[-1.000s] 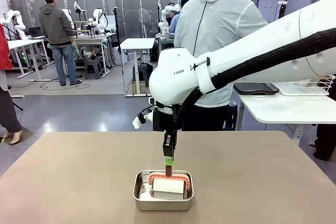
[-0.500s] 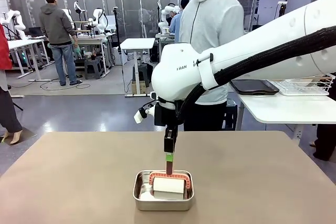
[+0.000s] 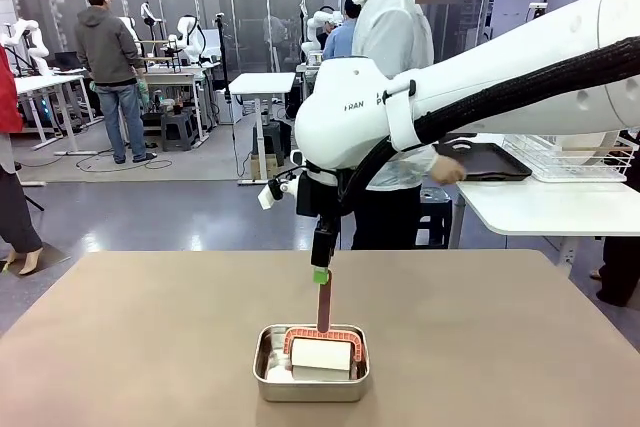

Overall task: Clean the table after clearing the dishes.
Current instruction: Place the Lint Roller back on top of the Airtight Container.

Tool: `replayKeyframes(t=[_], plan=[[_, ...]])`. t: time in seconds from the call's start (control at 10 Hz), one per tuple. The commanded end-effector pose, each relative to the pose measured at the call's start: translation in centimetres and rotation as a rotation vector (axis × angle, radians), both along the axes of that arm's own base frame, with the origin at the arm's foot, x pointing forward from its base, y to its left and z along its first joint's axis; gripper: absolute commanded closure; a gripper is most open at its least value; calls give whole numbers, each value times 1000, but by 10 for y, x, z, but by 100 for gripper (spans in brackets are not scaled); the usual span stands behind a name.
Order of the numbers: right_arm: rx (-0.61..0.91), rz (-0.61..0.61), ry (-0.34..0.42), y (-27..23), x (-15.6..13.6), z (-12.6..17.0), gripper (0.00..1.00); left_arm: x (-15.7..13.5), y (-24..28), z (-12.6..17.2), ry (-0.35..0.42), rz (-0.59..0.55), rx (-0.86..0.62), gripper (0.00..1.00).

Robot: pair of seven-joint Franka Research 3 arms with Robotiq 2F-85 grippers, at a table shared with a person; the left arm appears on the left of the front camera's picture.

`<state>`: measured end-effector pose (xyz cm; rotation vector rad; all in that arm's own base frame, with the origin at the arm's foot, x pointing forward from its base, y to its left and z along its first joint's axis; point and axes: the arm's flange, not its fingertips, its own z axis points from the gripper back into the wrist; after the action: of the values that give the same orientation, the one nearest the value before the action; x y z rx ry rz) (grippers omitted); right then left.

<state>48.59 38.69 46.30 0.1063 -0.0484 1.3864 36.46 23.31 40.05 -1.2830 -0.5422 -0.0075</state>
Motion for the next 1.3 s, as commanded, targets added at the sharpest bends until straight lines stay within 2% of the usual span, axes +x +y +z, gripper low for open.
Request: replayKeyframes(t=[0.0, 0.1, 0.2, 1.2], plan=[[23, 16, -2, -4, -5, -2, 0, -3, 0, 1, -3, 2, -10, 0], [-6, 37, -25, -5, -4, -2, 0, -3, 0, 1, -3, 2, -10, 0], [2, -2, -1, 0, 1, 1, 0, -3, 0, 1, -3, 2, -10, 0], [2, -2, -1, 0, 1, 1, 0, -3, 0, 1, -3, 2, -10, 0]])
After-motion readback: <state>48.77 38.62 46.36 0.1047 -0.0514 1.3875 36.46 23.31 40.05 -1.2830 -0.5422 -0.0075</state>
